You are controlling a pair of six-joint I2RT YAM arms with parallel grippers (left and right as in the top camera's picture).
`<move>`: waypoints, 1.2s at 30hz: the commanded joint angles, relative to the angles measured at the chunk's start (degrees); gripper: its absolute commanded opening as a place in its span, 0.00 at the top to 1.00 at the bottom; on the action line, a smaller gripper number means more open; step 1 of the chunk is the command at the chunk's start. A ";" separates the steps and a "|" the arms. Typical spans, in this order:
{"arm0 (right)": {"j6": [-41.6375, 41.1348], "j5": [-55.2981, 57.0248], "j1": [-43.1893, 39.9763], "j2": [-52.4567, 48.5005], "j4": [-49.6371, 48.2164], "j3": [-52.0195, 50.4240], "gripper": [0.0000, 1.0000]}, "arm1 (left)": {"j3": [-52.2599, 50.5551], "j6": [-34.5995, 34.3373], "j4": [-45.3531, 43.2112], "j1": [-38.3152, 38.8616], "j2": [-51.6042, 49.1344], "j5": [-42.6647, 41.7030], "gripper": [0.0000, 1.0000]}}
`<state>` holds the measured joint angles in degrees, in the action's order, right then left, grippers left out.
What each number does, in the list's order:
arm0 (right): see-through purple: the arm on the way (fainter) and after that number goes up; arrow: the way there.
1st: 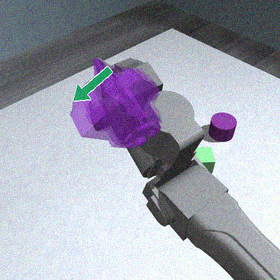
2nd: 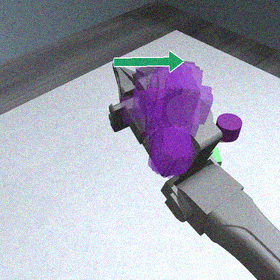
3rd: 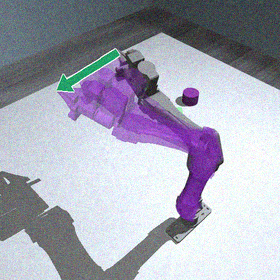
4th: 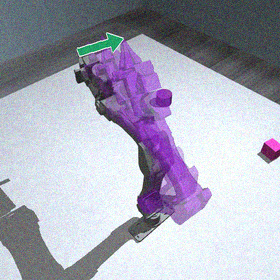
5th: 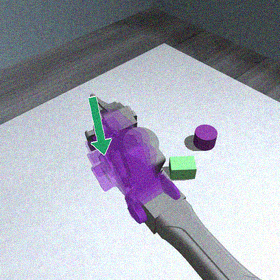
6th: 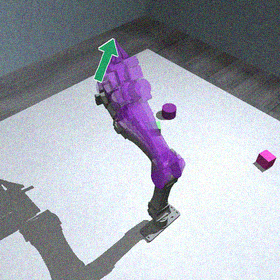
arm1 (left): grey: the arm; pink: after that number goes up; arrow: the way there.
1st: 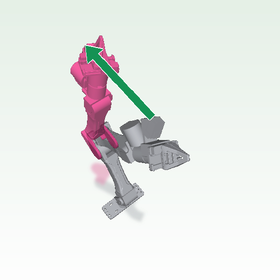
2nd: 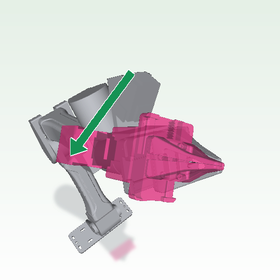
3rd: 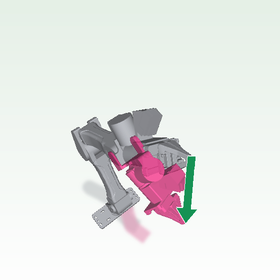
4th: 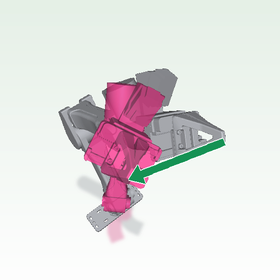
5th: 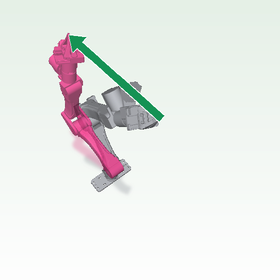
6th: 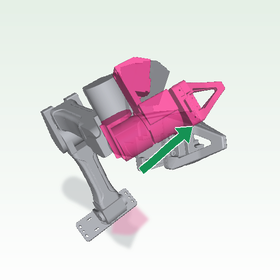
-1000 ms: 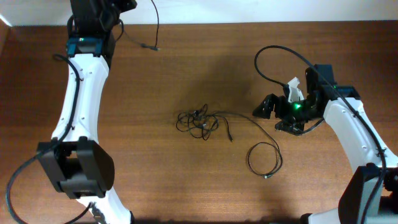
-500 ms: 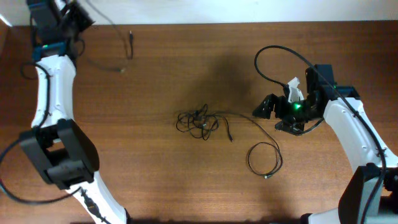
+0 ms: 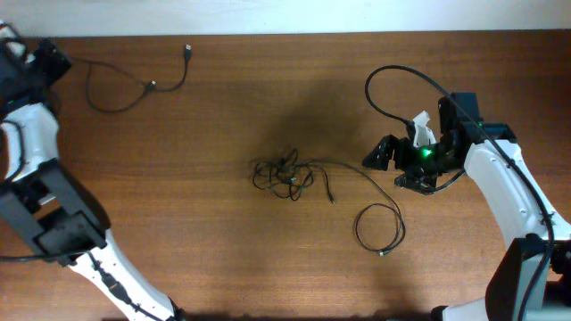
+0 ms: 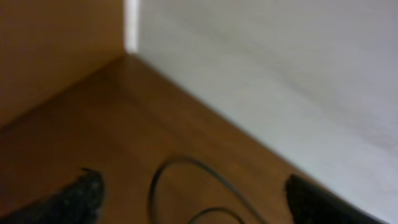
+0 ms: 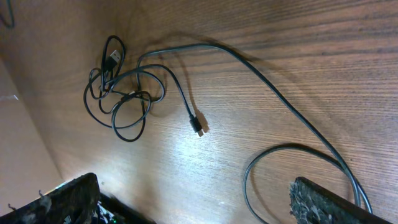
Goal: Untangle cables
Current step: 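Drag the held black cable further to the back-left corner with the left gripper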
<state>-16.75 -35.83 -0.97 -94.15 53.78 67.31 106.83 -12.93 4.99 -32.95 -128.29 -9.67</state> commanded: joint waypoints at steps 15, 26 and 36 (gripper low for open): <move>-0.17 0.48 0.33 -0.20 0.02 0.20 0.02 | 0.17 4.83 24.57 -0.44 -0.31 -10.56 0.01; -0.15 0.50 0.33 -0.20 0.04 0.20 0.02 | 0.13 -8.50 26.88 0.81 -3.23 1.79 0.01; -0.20 0.46 0.33 -0.20 0.28 0.20 0.02 | 0.15 -12.37 18.01 0.76 -8.04 1.33 0.01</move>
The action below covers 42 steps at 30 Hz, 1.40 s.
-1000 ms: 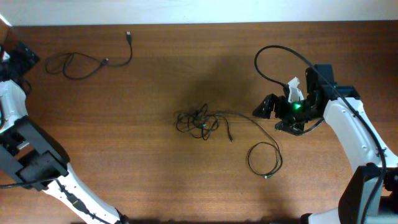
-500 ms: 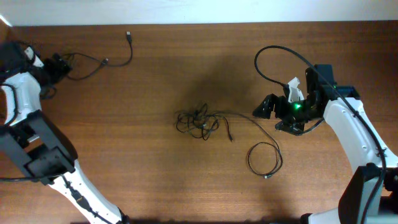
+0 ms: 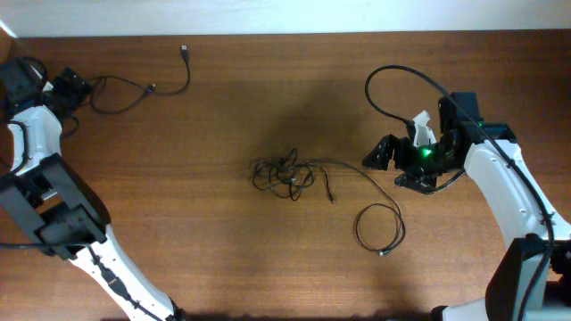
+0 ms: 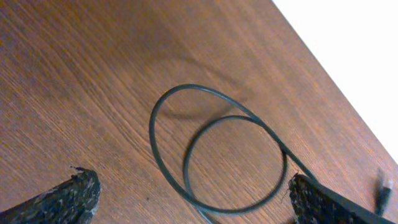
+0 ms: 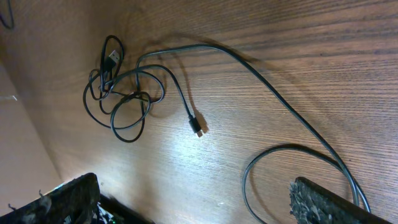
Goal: Untangle cables
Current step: 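Drag the held black cable further to the back-left corner with the left gripper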
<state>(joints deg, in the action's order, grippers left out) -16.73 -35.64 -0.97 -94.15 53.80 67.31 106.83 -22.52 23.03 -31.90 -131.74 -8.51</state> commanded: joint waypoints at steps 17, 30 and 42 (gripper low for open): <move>-0.20 0.31 0.33 -0.20 1.73 0.20 0.02 | 3.61 -2.71 -6.12 -0.57 -7.76 -2.62 1.00; -0.20 0.33 0.33 -0.20 2.16 0.20 0.02 | 22.38 6.54 -5.84 -1.29 -7.63 -1.95 1.00; -0.20 0.50 0.33 -0.20 1.53 0.20 0.02 | 24.79 9.42 6.32 -5.68 -10.27 14.80 0.01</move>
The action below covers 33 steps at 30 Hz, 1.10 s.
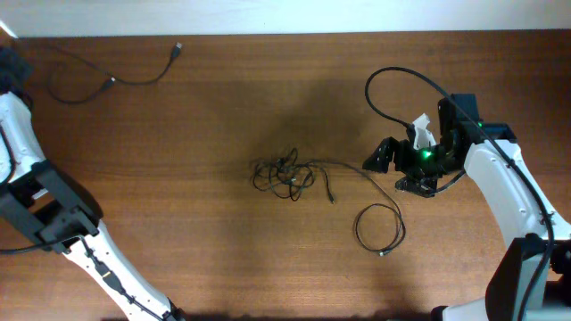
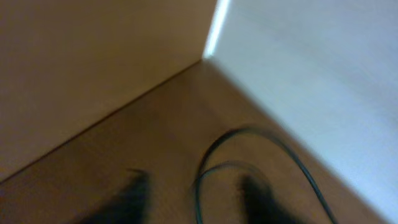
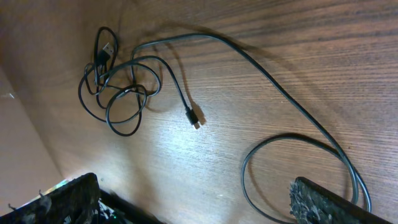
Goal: Untangle cables
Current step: 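Drag the held black cable further to the back-left corner with the left gripper, then swing the left gripper back to the cable tangle at table center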
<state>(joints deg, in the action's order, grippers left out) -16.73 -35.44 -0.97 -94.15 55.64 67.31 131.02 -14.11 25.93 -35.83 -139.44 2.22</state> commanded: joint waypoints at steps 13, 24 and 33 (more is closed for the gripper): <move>-0.17 0.31 0.33 -0.20 -0.31 0.20 0.02 | 0.61 0.96 8.92 -1.11 -1.75 -14.91 0.01; 0.48 1.22 0.33 -0.20 -0.35 0.20 0.02 | 0.61 0.96 19.12 6.14 10.49 -19.30 0.01; 0.50 1.60 0.33 -0.20 0.35 0.20 0.02 | 0.61 3.78 40.63 19.12 14.64 -37.42 0.01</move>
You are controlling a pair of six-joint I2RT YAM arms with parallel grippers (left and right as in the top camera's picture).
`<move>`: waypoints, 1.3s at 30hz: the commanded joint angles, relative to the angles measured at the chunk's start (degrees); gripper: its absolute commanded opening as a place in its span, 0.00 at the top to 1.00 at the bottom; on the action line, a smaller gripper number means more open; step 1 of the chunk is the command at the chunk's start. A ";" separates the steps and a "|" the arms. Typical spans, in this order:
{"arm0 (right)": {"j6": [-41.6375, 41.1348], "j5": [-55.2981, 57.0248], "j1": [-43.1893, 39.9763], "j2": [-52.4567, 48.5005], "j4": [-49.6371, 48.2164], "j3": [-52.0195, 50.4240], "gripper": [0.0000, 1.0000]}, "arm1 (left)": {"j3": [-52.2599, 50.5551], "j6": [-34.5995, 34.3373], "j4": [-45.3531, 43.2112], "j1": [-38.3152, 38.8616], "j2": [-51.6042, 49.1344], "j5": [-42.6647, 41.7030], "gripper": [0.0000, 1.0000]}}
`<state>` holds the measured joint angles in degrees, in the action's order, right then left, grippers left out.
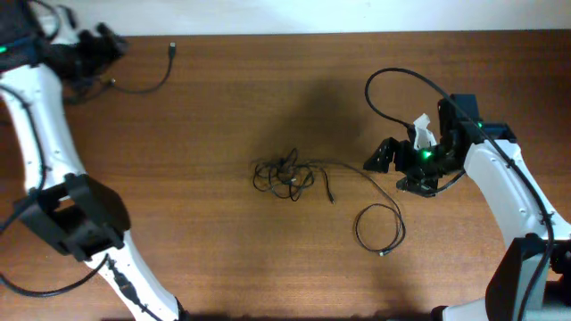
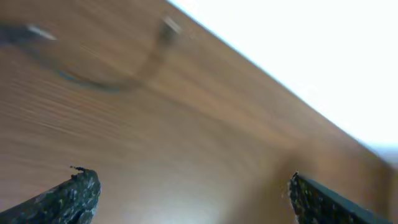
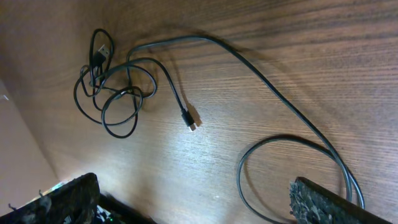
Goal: Untangle cables
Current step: 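Swing the left gripper back to the cable tangle at table center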
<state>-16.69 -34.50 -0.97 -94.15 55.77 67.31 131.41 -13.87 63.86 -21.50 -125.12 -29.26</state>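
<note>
A knot of thin black cables (image 1: 284, 175) lies mid-table. One long cable runs right from it to a loop (image 1: 380, 226) near the front. My right gripper (image 1: 393, 168) hovers open just right of that cable. In the right wrist view the knot (image 3: 111, 88), a loose plug end (image 3: 192, 124) and the loop (image 3: 292, 177) lie ahead of the open gripper (image 3: 193, 194). A separate black cable (image 1: 147, 82) lies at the back left. My left gripper (image 1: 93, 45) is beside it, open (image 2: 186, 186), with that cable (image 2: 102, 82) blurred ahead.
The table's back edge meets a white wall (image 1: 285, 16). The right arm's own black lead (image 1: 398, 82) arcs over the table behind the right gripper. Bare wood (image 1: 178, 250) spreads across the front left.
My left arm was at the table's far left corner and now reaches in over the back left. The separate cable's left end now lies further right. The right arm has barely shifted.
First my left gripper stood open at the back-left corner near the separate cable. Then it hung over that cable's coiled end. Later the cable lay further left, toward the corner. Now the left gripper is open beside it; knot and right gripper unchanged.
</note>
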 commanded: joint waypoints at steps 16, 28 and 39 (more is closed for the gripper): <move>0.39 4.46 0.31 -0.20 -0.37 0.20 0.02 | -0.24 12.20 22.47 38.25 0.31 9.62 0.01; 0.39 5.22 0.15 -0.20 0.39 0.20 0.02 | -0.35 12.20 32.89 40.74 6.78 11.13 0.01; 0.35 5.18 0.22 -0.20 -0.48 0.20 0.01 | -24.02 11.58 29.09 41.40 22.67 14.12 0.01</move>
<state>-16.49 -29.80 -0.97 -94.15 55.57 67.31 116.25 -2.57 95.70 19.77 -103.77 -15.94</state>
